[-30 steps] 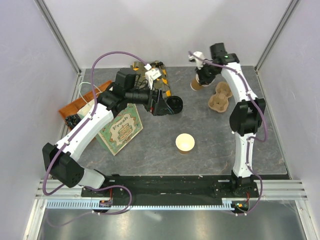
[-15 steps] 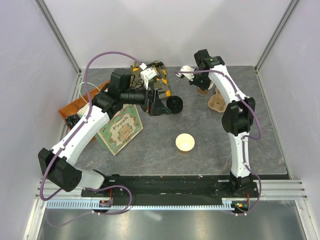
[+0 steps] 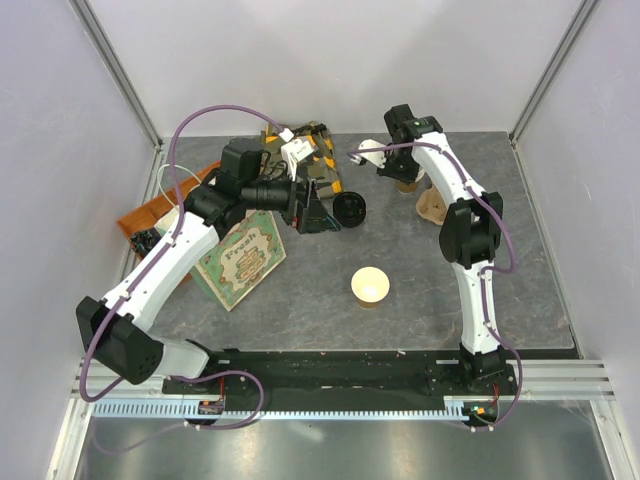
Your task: Pack the takeout coffee
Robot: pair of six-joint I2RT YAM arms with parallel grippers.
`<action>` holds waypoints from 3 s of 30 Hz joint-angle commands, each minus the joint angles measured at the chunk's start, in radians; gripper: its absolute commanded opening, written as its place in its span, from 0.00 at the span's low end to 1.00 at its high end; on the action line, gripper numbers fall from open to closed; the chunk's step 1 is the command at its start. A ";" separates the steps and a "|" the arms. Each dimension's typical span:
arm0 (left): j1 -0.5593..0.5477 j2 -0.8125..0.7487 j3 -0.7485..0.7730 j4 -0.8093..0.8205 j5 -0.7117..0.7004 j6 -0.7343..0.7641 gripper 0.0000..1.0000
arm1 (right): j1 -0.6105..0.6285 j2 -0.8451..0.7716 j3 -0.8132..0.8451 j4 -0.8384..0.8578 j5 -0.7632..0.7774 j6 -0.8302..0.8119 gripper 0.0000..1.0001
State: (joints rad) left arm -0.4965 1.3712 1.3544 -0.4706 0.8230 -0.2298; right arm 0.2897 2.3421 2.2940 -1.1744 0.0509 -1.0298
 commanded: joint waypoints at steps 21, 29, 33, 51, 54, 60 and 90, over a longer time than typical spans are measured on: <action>0.013 0.002 0.141 -0.039 -0.099 0.121 1.00 | -0.001 -0.246 0.147 0.102 -0.078 0.089 0.86; 0.013 0.008 0.318 -0.128 -0.450 0.225 1.00 | 0.005 -0.420 0.029 0.113 -0.331 0.381 0.98; 0.015 -0.009 0.394 -0.138 -0.528 0.378 1.00 | 0.006 -0.477 -0.097 0.131 -0.482 0.513 0.98; 0.004 -0.081 0.370 -0.229 -0.369 0.451 0.95 | 0.129 -0.290 -0.168 0.222 -0.319 0.732 0.52; -0.005 -0.074 0.344 -0.230 -0.311 0.448 0.95 | 0.143 -0.251 -0.168 0.222 -0.249 0.686 0.50; -0.016 -0.034 0.344 -0.229 -0.266 0.399 0.93 | 0.143 -0.210 -0.215 0.265 -0.212 0.680 0.51; -0.022 0.009 0.361 -0.204 -0.239 0.362 0.93 | 0.147 -0.035 -0.140 0.309 -0.174 0.669 0.44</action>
State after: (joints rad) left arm -0.5129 1.3758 1.6932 -0.7063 0.5610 0.1471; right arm 0.4301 2.2902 2.1117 -0.8757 -0.1474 -0.3546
